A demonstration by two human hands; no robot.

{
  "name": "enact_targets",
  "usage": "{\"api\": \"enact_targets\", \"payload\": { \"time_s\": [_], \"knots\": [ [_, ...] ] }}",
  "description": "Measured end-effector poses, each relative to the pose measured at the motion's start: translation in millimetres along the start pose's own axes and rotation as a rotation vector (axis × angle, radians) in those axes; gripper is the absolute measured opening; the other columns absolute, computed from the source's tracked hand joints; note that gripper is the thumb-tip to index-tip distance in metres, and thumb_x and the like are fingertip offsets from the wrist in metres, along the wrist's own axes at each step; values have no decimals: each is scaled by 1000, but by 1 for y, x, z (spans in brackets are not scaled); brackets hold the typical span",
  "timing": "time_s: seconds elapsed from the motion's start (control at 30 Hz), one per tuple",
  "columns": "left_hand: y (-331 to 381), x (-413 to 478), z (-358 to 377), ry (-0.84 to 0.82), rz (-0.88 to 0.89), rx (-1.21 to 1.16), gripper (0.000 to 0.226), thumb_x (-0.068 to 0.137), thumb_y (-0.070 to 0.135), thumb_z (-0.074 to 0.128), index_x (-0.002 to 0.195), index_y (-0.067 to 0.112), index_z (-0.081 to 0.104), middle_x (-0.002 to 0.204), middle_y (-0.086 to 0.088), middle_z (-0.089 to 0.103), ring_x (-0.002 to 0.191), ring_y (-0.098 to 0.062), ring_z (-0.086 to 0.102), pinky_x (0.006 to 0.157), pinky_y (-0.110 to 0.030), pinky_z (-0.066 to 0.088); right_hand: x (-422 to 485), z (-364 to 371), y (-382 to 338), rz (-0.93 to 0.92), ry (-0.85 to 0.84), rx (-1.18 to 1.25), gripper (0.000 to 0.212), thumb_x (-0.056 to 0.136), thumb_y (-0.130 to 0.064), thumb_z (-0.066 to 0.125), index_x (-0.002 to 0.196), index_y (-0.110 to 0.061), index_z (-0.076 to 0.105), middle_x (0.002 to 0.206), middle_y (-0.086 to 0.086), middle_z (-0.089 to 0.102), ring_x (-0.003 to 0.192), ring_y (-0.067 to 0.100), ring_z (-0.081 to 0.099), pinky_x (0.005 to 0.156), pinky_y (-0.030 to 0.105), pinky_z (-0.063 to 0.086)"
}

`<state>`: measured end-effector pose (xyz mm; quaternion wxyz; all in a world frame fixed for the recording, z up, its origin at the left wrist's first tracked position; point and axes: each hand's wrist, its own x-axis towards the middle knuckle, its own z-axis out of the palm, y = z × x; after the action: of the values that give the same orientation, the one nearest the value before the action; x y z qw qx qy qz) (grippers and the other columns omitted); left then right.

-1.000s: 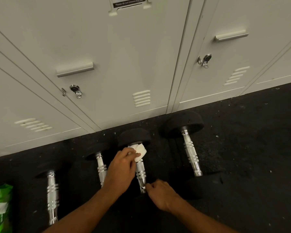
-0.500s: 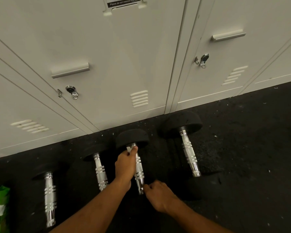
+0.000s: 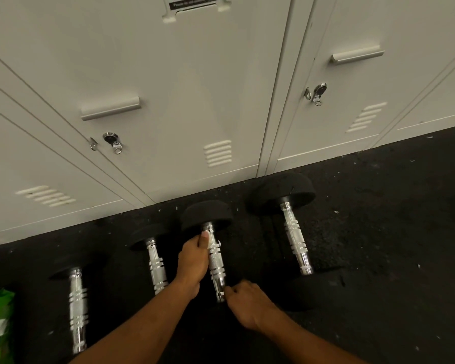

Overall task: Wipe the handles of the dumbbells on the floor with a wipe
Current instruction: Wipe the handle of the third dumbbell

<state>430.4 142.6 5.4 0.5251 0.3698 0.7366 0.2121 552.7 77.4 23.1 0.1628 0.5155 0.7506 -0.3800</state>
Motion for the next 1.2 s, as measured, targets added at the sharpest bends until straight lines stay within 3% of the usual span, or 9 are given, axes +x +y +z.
{"api": "enact_targets", "payload": {
  "time_s": [0.1, 0.2, 0.37, 0.57, 0.67, 0.77, 0.93, 1.2],
  "knots": [
    [-5, -13, -1, -2, 51, 62, 26, 101, 39, 40, 93, 28, 63, 88, 2, 69, 80, -7, 62, 65, -20, 44, 2, 2, 0, 14, 1, -4, 34, 99, -6, 31, 127, 9, 42, 125, 33, 53, 116, 46, 49, 94, 50, 40],
    [-11, -23, -3, 2, 85, 157, 31, 100, 39, 42, 96, 21, 66, 84, -5, 70, 77, -12, 64, 61, -20, 44, 3, 4, -1, 14, -17, -22, 35, 99, -6, 31, 128, 8, 43, 125, 33, 53, 116, 46, 49, 95, 50, 41],
    [-18, -37, -5, -15, 123, 316, 30, 101, 33, 44, 100, 12, 65, 69, 6, 59, 64, -6, 55, 56, -19, 37, 4, 6, 0, 7, -18, -51, 35, 101, -8, 30, 127, 8, 45, 126, 32, 52, 116, 45, 50, 96, 48, 41],
    [-28, -53, -3, -99, 79, 460, 25, 100, 30, 47, 103, 14, 66, 89, -1, 68, 80, -12, 63, 65, -22, 42, 7, 10, 2, 6, -20, -70, 35, 101, -11, 31, 128, 6, 45, 127, 30, 52, 116, 44, 50, 97, 48, 40],
    [-32, -52, -3, -119, 50, 528, 24, 98, 31, 49, 96, 14, 67, 85, -2, 68, 77, -14, 63, 67, -27, 47, 7, 10, 4, -1, -4, -71, 36, 101, -12, 30, 129, 5, 45, 127, 30, 53, 116, 43, 51, 97, 48, 40],
    [-28, -49, -4, -115, -3, 487, 26, 99, 28, 48, 89, 12, 66, 75, 0, 64, 65, -9, 58, 54, -23, 38, 8, 10, 4, -7, 3, -55, 35, 101, -12, 30, 126, 6, 47, 126, 30, 53, 116, 42, 51, 96, 47, 40],
    [-12, -37, 3, 4, -86, 344, 33, 101, 24, 43, 73, 11, 56, 69, -3, 56, 60, -12, 50, 51, -27, 35, 8, 9, 4, -11, 1, -59, 37, 102, -15, 28, 125, 6, 47, 125, 30, 54, 115, 43, 51, 96, 48, 41],
    [27, 5, 4, 126, -56, 276, 29, 102, 23, 41, 90, 5, 60, 88, -12, 61, 66, -14, 51, 52, -23, 36, 8, 10, 2, 4, -6, -51, 35, 101, -13, 30, 126, 4, 46, 124, 29, 53, 114, 42, 50, 95, 49, 42]
  ]
}}
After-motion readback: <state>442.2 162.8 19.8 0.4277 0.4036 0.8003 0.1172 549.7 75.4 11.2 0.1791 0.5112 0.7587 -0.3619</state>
